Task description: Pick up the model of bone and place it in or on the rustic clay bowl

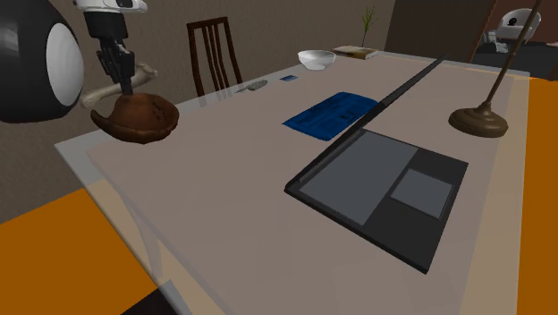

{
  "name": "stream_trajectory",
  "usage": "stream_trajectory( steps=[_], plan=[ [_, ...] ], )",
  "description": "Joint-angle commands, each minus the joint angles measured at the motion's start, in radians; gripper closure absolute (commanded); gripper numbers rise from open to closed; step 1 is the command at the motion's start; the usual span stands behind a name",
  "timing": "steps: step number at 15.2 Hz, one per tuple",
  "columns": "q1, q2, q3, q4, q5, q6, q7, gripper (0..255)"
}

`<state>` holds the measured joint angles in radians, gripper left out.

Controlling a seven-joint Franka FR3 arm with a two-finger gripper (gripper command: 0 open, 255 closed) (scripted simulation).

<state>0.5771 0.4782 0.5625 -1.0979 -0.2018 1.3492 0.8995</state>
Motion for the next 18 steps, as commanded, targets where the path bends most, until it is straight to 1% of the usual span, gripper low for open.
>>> stream_trajectory(
  steps=[1, 5, 13, 14, 18],
  plan=[
    [-0.009, -0.009, 0.001, -0.043, 0.005, 0.035, 0.001, 255],
    [-0.028, -0.027, 0.002, -0.128, 0.013, 0.101, 0.000, 255],
    [-0.028, -0.027, 0.002, -0.128, 0.013, 0.101, 0.000, 255],
    [-0.027, -0.026, 0.002, -0.126, 0.012, 0.100, 0.000, 0],
    [-0.029, -0.027, 0.002, -0.127, 0.013, 0.100, -0.001, 0]
  ],
)
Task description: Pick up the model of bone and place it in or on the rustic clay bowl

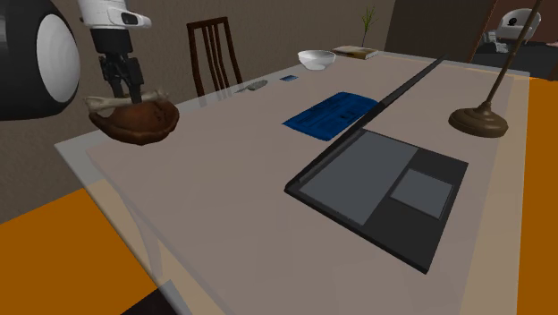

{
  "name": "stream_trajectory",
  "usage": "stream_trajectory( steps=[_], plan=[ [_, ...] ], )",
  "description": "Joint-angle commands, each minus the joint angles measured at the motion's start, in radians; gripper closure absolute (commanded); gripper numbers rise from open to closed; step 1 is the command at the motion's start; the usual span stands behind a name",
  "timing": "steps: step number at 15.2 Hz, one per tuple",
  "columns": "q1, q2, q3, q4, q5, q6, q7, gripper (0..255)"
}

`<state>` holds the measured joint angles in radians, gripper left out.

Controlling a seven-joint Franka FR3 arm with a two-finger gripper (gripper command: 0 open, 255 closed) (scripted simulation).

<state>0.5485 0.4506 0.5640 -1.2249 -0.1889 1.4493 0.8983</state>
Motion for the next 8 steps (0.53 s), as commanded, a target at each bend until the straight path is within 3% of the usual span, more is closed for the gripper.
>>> stream_trajectory(
  steps=[1, 5, 8],
  plan=[
    [0.001, 0.000, 0.000, -0.001, 0.000, 0.001, 0.001, 0],
    [0.082, 0.105, -0.010, 0.297, -0.048, -0.192, 0.003, 0],
    [0.082, 0.105, -0.011, 0.297, -0.048, -0.192, 0.003, 0]
  ],
)
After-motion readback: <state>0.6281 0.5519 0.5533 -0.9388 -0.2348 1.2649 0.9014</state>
